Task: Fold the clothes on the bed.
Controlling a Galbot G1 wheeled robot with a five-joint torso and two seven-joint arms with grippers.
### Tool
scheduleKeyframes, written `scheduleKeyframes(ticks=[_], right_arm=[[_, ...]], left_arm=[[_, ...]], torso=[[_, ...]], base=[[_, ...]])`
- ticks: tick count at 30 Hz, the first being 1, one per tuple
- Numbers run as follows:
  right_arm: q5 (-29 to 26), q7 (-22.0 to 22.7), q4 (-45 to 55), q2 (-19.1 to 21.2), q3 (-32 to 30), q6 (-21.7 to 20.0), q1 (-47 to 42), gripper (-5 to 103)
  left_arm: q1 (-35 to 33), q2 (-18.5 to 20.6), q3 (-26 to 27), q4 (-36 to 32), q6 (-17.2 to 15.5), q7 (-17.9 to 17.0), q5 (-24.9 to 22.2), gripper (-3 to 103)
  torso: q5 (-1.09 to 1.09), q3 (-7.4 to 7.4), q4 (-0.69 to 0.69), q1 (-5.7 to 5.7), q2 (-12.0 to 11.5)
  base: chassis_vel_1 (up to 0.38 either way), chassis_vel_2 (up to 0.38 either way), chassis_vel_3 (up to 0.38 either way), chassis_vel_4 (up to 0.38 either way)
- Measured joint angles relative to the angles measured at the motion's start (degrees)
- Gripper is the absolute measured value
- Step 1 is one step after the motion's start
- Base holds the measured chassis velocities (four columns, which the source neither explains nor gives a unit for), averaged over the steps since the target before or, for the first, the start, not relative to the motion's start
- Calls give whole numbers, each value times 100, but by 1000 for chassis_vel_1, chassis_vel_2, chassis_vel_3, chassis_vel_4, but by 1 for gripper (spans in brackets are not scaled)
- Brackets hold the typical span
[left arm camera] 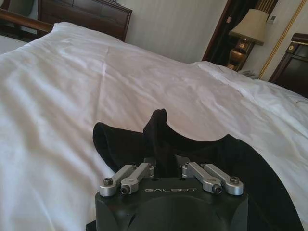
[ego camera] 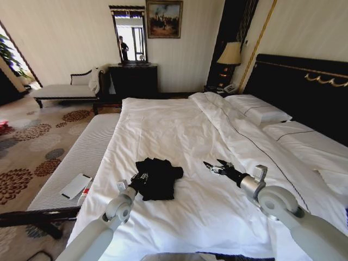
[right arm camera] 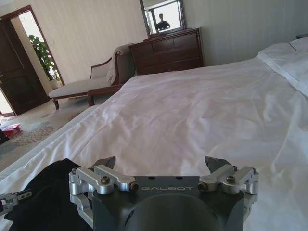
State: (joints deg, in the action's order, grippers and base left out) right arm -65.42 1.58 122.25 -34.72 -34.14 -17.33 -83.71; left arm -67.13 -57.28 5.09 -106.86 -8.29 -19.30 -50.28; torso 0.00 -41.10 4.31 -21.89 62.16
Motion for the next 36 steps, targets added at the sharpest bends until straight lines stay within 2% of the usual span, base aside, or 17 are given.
scheduleKeyframes(ticks=[1,4,6,8,15,19,21,23,26,28,29,31,33,36], right_arm=[[0,0,0,0,0,0,0,100],[6,2,3,-1,-66,7,-62,100],[7,2,3,-4,-74,7,-69,100],[9,-1,23,-15,-109,10,-116,100],[-134,87,54,-17,40,61,-53,100],[-616,60,-96,114,516,94,480,100],[-652,25,-157,142,655,101,638,100],[-636,-83,-320,194,1019,181,973,100],[-632,-277,-796,261,2132,299,2102,100],[-639,-289,-885,257,2348,297,2292,100],[-640,-290,-1110,199,2895,269,2783,100],[-560,-240,-1366,74,3487,192,3341,100],[-507,-218,-1435,31,3675,175,3502,100],[-101,-204,-1740,-155,4463,102,4230,100]], left_arm=[[0,0,0,0,0,0,0,25],[-21,32,43,-53,-3,-27,-46,9],[-23,35,46,-56,-3,-29,-48,9],[-32,49,65,-62,-3,-47,-51,2],[-92,100,134,-105,-3,-73,-57,1],[-130,214,193,-194,-18,-113,-101,1],[-138,239,201,-212,-19,-115,-107,1],[-160,289,231,-245,-23,-116,-128,1],[-205,388,313,-299,-34,-112,-190,1],[-207,398,323,-303,-35,-111,-200,1],[-216,419,347,-310,-37,-109,-212,1],[-250,420,380,-326,-38,-103,-214,1],[-271,416,393,-336,-37,-99,-214,1],[-438,434,455,-423,-38,-69,-204,1]], torso=[[0,0,0,0,0],[0,0,0,0,0],[0,0,0,0,0],[0,0,0,0,0],[0,0,1,0,0],[-1,0,0,0,0],[0,0,0,0,0],[-1,0,0,0,0],[-2,0,-2,0,0],[-2,0,-1,0,0],[0,0,0,0,0],[-1,0,-1,0,0],[-2,0,-1,0,0],[-2,-1,-2,-1,-1]], base=[[0,0,0,0],[0,0,0,0],[0,0,0,0],[0,0,0,0],[0,0,0,0],[0,0,0,0],[0,0,0,0],[0,0,0,0],[0,0,0,0],[0,0,0,0],[0,0,0,0],[0,0,0,0],[0,0,0,0],[0,0,0,0]])
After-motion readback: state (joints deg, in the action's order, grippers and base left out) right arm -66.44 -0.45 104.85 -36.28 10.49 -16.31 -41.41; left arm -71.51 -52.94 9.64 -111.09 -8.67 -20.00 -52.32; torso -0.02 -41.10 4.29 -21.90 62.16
